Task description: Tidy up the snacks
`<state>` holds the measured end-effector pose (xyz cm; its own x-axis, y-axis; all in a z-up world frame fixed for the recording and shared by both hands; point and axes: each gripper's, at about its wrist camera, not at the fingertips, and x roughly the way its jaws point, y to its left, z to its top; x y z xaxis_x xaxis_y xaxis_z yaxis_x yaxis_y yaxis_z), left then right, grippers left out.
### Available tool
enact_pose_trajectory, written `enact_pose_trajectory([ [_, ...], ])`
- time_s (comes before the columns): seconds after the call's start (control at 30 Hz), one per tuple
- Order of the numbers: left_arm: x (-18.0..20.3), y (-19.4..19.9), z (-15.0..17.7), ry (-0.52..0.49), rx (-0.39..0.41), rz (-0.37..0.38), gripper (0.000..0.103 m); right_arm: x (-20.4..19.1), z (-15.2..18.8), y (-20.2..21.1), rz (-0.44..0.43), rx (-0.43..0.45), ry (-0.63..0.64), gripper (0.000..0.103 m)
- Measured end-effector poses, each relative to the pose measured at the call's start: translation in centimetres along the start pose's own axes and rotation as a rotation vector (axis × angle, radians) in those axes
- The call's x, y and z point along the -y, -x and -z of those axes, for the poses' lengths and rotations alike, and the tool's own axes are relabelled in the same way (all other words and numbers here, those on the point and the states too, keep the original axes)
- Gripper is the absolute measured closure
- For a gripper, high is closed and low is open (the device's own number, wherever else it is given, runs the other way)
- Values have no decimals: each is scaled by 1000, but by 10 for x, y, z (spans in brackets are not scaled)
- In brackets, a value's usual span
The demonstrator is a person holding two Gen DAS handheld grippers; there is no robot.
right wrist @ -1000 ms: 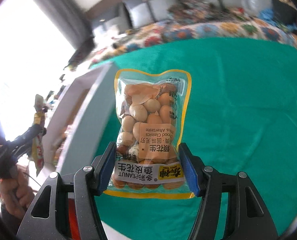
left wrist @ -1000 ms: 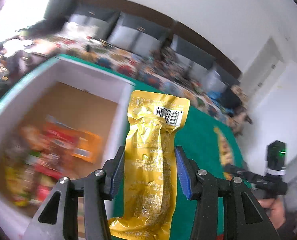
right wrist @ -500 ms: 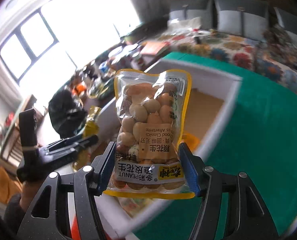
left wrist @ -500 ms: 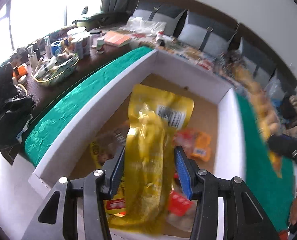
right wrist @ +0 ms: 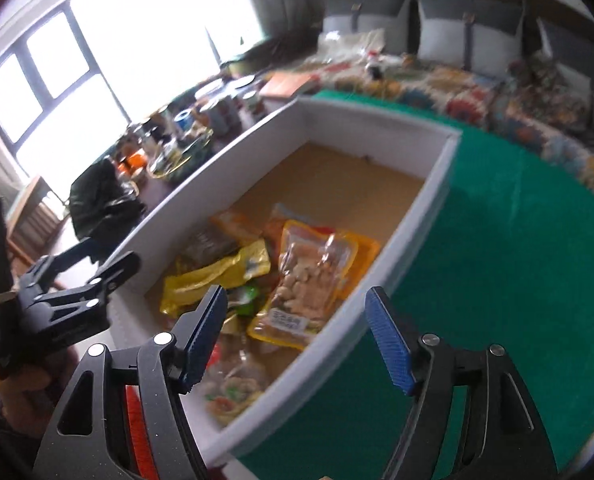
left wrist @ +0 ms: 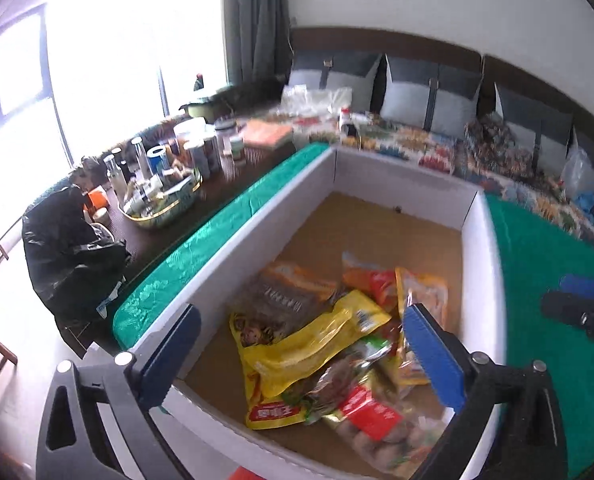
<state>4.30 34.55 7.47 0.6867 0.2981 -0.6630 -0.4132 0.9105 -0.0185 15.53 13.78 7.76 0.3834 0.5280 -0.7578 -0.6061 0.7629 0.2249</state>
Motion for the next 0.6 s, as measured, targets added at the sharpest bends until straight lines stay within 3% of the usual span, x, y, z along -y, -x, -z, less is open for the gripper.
enact_pose_trajectory([
  [0.07,-1,7,-5,33,7,28,2,-4,-3,9,33,22,21,22],
  [0.2,-2,17,-10,52,5,75,2,-7,0,16,73,26,37,22],
  [0.3,2,24,-12,31,17,1,2,-4,2,19,77,23,28,22],
  [0.47,17,27,-12,-60,25,-224,2,-2,8,17,79,12,19,22],
  [0.6,22,26,-9,-92,-24,-253,1,-6,10,19,84,16,26,22],
])
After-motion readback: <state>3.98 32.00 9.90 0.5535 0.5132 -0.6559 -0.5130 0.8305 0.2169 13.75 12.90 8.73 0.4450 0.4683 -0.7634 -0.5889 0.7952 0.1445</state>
